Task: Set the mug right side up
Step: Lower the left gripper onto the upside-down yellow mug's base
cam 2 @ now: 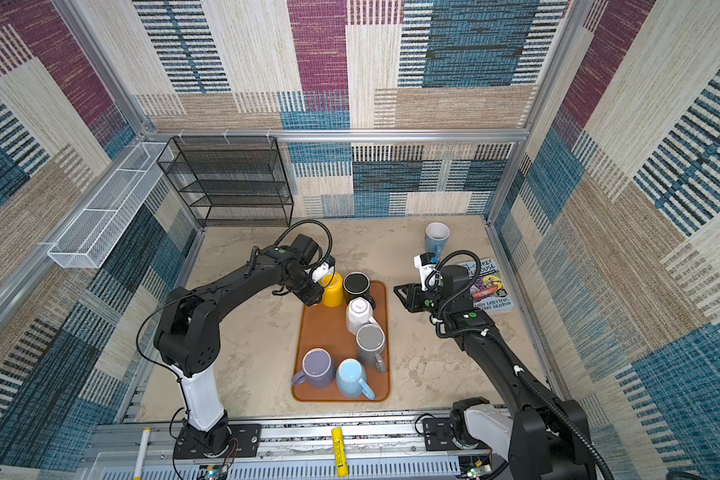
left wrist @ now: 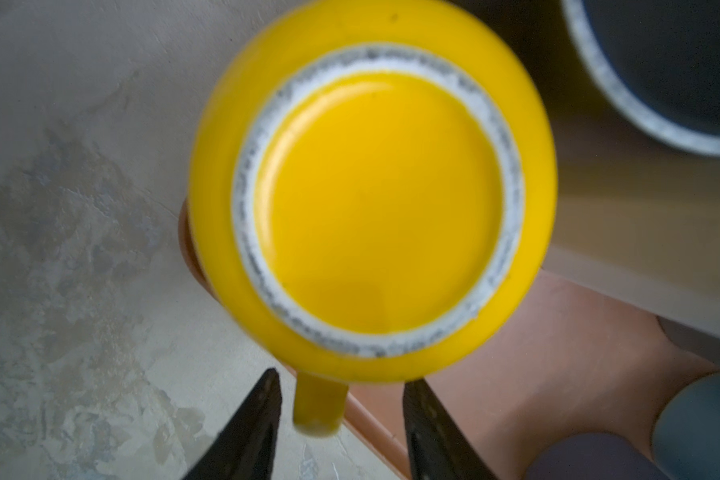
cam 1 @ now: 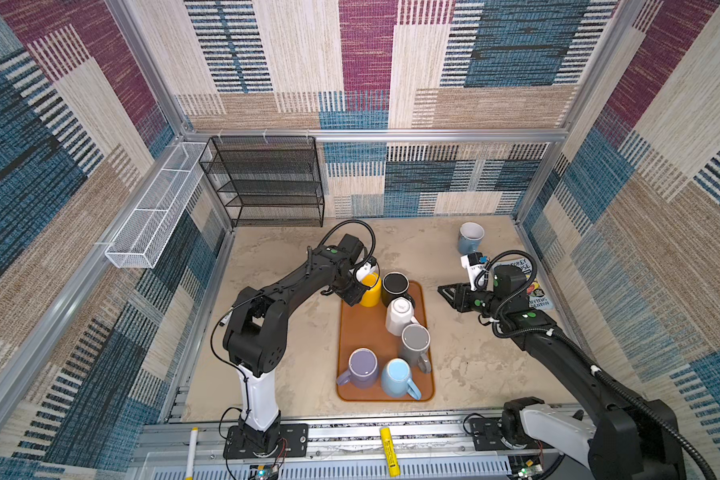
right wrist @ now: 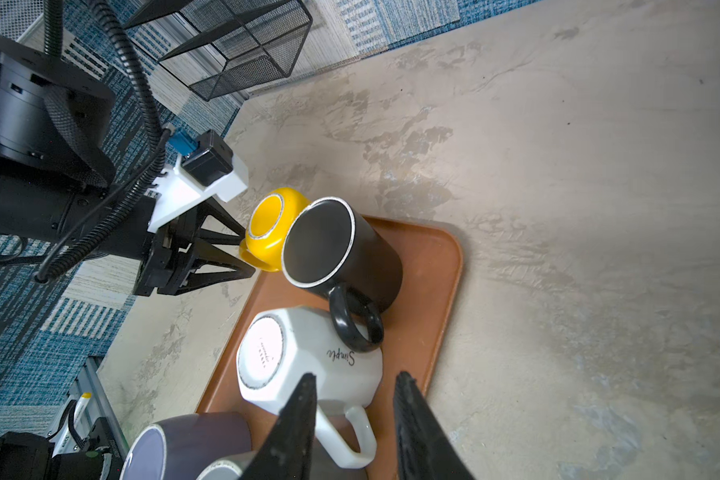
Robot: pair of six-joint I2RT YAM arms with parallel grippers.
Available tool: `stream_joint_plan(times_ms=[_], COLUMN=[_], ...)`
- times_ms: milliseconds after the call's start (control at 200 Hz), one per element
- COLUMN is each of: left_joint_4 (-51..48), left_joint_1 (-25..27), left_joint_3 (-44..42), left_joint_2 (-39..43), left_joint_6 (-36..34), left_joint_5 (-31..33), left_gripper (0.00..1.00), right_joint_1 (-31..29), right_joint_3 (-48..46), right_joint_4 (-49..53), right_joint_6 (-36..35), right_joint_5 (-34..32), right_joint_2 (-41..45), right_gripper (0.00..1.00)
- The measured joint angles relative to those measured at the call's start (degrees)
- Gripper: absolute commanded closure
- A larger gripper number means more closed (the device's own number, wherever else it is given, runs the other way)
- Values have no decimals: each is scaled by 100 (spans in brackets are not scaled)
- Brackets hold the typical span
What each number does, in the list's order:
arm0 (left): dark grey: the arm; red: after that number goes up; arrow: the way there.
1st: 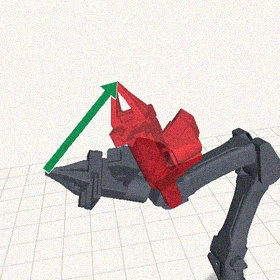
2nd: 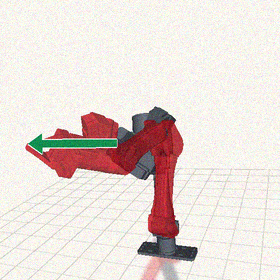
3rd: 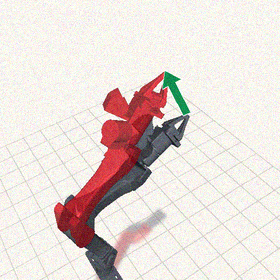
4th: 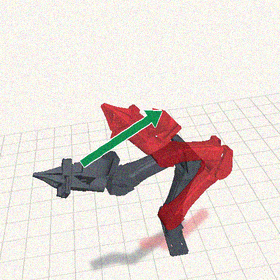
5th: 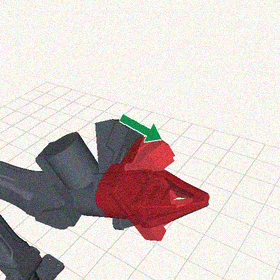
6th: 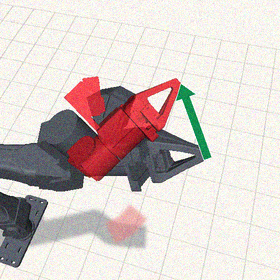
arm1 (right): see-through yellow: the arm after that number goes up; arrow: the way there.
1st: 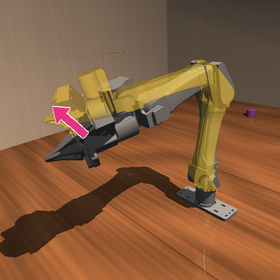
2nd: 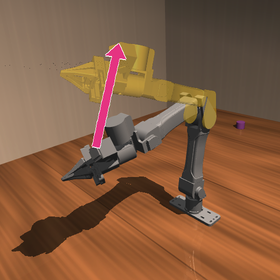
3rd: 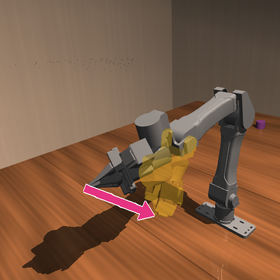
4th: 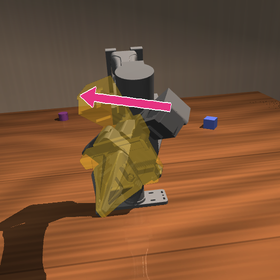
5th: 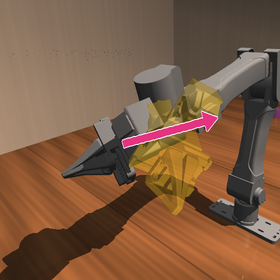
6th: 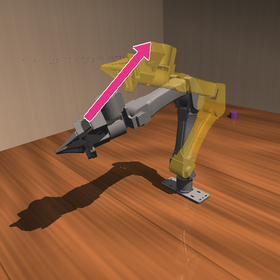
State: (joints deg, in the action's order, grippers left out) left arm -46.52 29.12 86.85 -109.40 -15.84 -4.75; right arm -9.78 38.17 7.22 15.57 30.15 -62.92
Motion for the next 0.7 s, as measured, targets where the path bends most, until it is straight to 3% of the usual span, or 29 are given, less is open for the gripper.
stream_joint_plan(times_ms=[265,551,701], left_joint_4=[-61,-81,-133], left_joint_1=[0,0,0], left_joint_3=[-9,-37,66], left_joint_2=[22,74,24], left_joint_6=[-37,-35,-35], left_joint_5=[2,2,4], left_gripper=[65,68,75], right_joint_1=[0,0,0], right_joint_3=[0,0,0], right_joint_4=[15,15,20], right_joint_6=[0,0,0], right_joint_5=[-39,-79,-81], right_joint_2=[0,15,48], right_gripper=[65,65,65])
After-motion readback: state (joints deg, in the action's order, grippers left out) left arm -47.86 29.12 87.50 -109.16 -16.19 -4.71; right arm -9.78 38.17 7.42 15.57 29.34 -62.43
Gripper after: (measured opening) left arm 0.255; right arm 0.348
